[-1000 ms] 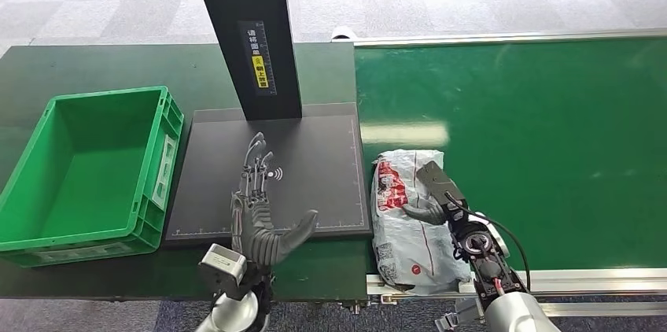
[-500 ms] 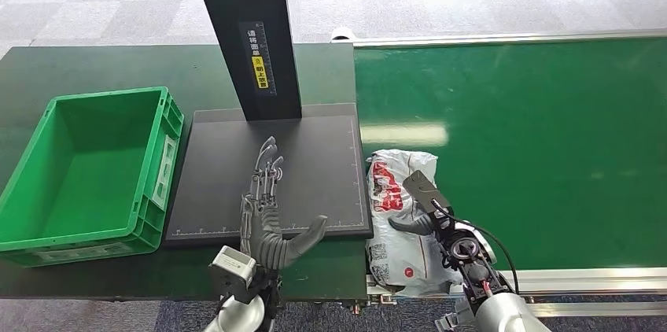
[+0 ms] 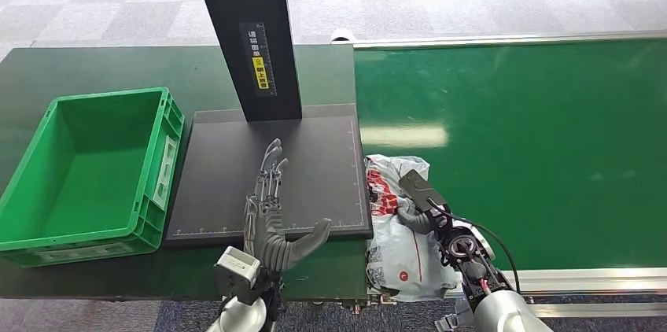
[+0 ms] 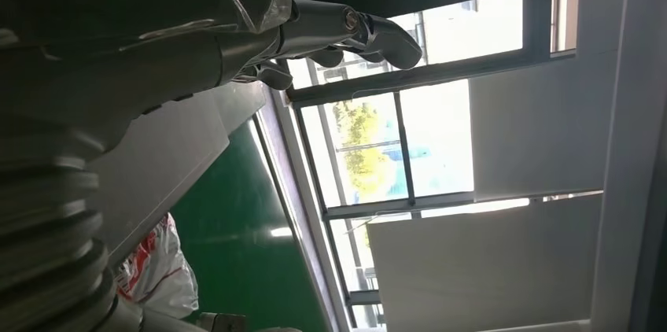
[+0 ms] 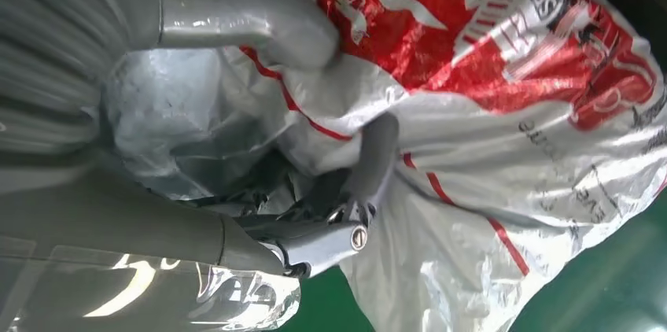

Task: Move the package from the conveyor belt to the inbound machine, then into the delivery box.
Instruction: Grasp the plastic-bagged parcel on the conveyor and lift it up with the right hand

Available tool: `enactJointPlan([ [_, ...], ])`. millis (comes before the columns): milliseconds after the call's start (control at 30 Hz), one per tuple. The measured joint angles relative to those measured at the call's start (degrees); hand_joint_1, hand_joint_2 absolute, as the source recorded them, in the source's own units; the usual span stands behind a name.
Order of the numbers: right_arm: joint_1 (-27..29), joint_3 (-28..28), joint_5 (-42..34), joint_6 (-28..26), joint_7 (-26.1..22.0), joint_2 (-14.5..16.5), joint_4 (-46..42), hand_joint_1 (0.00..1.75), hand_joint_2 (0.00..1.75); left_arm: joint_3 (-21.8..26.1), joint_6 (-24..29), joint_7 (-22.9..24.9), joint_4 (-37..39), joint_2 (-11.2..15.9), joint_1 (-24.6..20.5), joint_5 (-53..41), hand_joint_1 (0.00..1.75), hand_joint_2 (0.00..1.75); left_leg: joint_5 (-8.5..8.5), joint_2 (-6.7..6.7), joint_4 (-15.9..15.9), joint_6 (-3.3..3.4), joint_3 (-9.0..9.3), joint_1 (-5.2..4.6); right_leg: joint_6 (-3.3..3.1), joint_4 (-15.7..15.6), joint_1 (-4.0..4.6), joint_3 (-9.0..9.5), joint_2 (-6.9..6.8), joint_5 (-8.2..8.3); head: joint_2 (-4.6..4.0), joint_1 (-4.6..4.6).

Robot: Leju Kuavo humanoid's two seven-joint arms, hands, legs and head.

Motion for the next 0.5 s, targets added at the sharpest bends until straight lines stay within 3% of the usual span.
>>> enactJointPlan([
  [500,0.99,0.19,-0.27,-0.35,-0.1,-0.25,0.02,1.75,1.75,0.12,0.13,0.19,-0.03,0.05,0.67,0.0,0.0,1.75,-0.01,-0.01,-0.01,0.0,-0.05,0.0,0.0,0.0,0.0,-0.02,-0.01,-0.02,0.0,0.01],
])
